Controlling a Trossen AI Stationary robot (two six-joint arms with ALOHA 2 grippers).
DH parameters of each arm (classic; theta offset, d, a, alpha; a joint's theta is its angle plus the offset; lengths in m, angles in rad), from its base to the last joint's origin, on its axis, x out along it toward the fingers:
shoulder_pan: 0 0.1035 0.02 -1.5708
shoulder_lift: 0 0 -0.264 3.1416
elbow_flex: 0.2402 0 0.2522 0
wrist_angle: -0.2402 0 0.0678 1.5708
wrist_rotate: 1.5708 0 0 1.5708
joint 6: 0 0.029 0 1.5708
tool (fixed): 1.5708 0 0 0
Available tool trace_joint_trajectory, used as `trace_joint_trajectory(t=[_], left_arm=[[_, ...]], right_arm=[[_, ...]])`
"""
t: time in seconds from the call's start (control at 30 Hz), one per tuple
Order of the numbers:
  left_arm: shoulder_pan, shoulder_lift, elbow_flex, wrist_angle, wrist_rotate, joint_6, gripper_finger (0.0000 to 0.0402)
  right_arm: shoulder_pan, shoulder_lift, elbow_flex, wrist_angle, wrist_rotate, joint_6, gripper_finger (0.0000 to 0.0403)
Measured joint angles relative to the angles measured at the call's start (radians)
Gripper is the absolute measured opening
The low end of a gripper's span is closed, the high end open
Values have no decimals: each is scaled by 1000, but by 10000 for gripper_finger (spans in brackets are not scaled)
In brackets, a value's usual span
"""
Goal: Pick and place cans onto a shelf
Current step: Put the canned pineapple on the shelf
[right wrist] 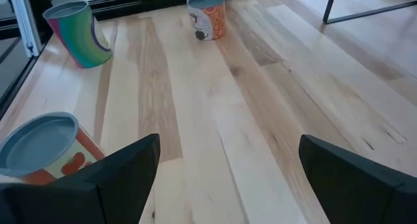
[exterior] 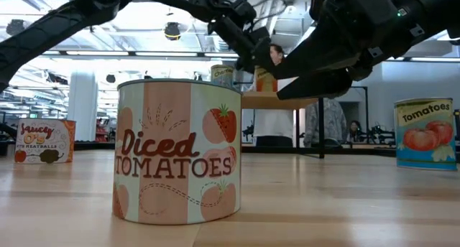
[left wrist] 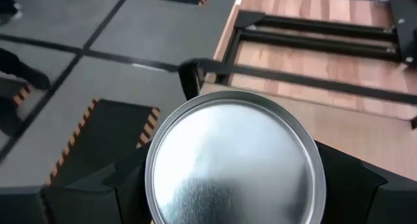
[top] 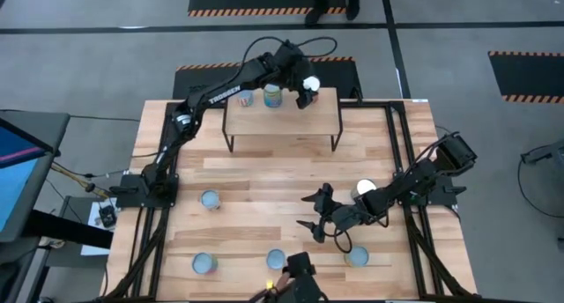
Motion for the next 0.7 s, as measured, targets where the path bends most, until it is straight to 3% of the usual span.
trace_joint_trajectory(t=[0.7], left_arm=[[21, -2, 4, -27, 37, -33, 322]], right_arm=[[0, 0, 0, 1, 0, 0, 388]])
